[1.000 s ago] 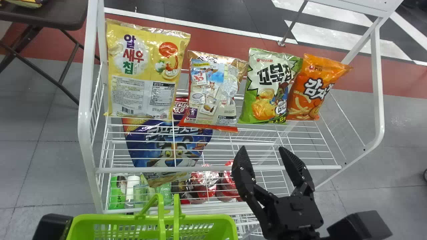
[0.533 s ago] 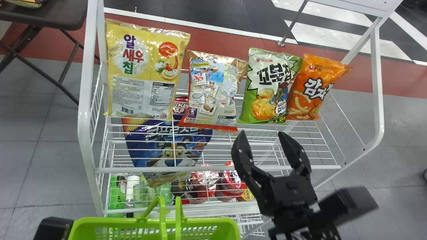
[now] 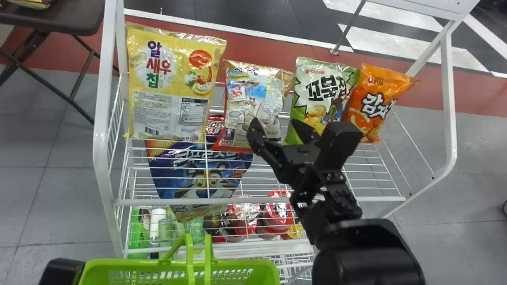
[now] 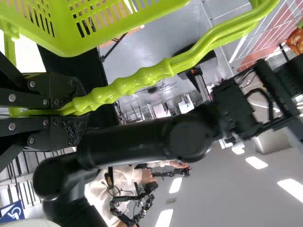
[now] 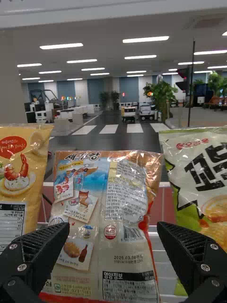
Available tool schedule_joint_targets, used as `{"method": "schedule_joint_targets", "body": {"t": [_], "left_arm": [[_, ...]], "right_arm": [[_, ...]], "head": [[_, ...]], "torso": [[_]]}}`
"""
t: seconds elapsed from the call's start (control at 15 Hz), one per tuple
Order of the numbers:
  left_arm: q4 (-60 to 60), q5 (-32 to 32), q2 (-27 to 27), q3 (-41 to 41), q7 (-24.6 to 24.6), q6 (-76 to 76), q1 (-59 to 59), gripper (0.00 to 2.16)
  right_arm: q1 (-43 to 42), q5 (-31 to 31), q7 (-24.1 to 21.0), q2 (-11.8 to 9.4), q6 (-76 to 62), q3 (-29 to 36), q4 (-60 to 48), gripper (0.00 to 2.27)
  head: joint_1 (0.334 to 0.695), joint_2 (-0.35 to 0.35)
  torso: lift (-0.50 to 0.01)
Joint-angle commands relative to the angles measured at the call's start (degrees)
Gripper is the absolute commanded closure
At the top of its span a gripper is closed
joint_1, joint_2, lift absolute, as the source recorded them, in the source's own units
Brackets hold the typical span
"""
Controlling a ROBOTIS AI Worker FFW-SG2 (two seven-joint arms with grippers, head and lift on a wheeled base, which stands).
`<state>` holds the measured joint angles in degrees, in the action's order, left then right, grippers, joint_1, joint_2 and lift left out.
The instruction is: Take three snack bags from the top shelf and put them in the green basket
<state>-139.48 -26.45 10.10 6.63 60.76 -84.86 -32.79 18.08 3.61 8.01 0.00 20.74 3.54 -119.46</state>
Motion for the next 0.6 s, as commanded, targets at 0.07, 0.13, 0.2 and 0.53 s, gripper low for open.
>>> {"method": "schedule_joint_targets", "body": {"t": [0.07, 0.13, 0.2, 0.53], "left_arm": [[0.44, -0.09, 0.01, -0.65, -0.11, 0.0, 0.63, 2.12], [0.7, -0.09, 0.01, -0.65, -0.03, -0.18, 0.89, 2.12], [1.06, -0.27, 0.01, -0.65, -0.03, 0.0, 1.06, 2.12], [1.76, -0.27, -0.34, -0.57, 0.06, 0.17, 1.42, 2.11]], "right_arm": [[-6.12, 0.35, 0.34, 0.05, -0.74, 0.59, 6.96, 0.14], [-7.26, 0.79, 1.92, 0.05, -0.91, 0.59, 8.72, 0.15], [-7.88, 1.32, 2.8, 0.05, -1.09, 0.94, 9.86, 0.29], [-5.68, 0.17, 3.68, 0.05, 5.06, 2.26, 6.78, 2.24]], "head": [[0.695, -0.35], [0.695, -0.35], [0.695, -0.35], [0.695, -0.35]], "torso": [[-0.043], [-0.043], [-0.043], [-0.043]]}}
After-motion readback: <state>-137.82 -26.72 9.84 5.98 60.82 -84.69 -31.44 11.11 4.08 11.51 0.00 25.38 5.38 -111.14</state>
